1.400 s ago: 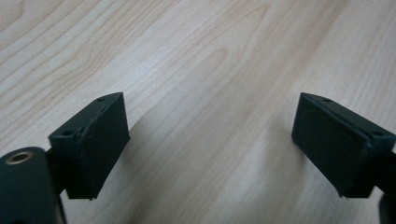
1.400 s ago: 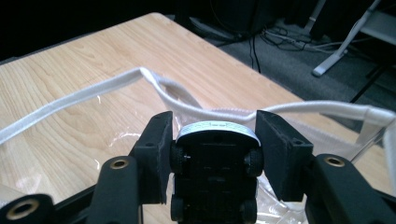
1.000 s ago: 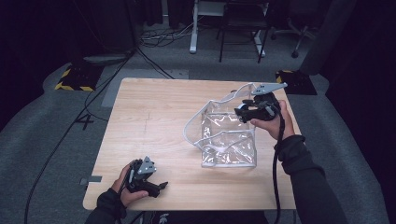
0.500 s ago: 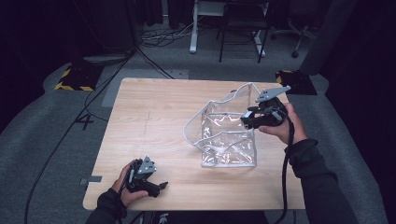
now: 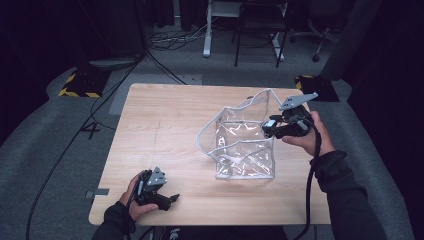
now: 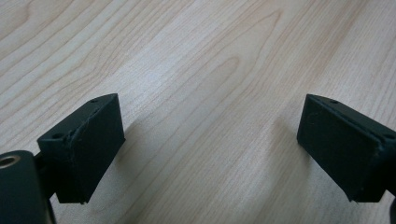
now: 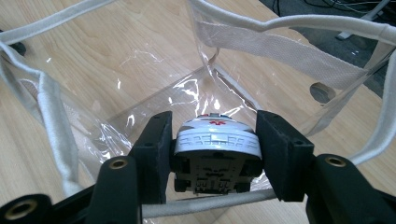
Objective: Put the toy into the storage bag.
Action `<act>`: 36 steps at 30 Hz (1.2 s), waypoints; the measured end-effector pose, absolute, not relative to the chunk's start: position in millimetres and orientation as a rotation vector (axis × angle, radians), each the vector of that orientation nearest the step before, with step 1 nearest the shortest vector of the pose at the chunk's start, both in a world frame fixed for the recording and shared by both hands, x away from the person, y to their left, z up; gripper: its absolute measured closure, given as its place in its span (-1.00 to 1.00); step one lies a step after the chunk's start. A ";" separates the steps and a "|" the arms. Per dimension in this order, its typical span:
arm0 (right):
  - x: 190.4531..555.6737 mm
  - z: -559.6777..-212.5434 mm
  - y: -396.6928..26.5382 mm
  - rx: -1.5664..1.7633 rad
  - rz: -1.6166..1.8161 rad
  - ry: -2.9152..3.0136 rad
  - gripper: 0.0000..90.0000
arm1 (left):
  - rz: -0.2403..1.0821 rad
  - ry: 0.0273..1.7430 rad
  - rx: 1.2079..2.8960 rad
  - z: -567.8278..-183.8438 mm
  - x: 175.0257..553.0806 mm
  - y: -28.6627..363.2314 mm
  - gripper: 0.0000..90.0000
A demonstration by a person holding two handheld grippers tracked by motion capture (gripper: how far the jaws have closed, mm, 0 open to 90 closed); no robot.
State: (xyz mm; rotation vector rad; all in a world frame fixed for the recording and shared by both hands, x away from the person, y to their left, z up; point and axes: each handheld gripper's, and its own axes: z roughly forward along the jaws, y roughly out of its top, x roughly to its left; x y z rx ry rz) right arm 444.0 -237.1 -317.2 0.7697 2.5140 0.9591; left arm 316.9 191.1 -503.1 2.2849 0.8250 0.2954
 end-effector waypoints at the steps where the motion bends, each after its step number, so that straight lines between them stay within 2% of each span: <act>1: 444.0 -317.4 -237.1 0.762 0.961 2.515 0.06 | 0.296 0.825 2.286 -503.1 317.0 191.1 -0.83; 36: 443.6 -321.5 -235.6 0.778 1.063 2.441 0.06 | 0.296 0.830 2.285 -503.1 317.2 191.4 -0.83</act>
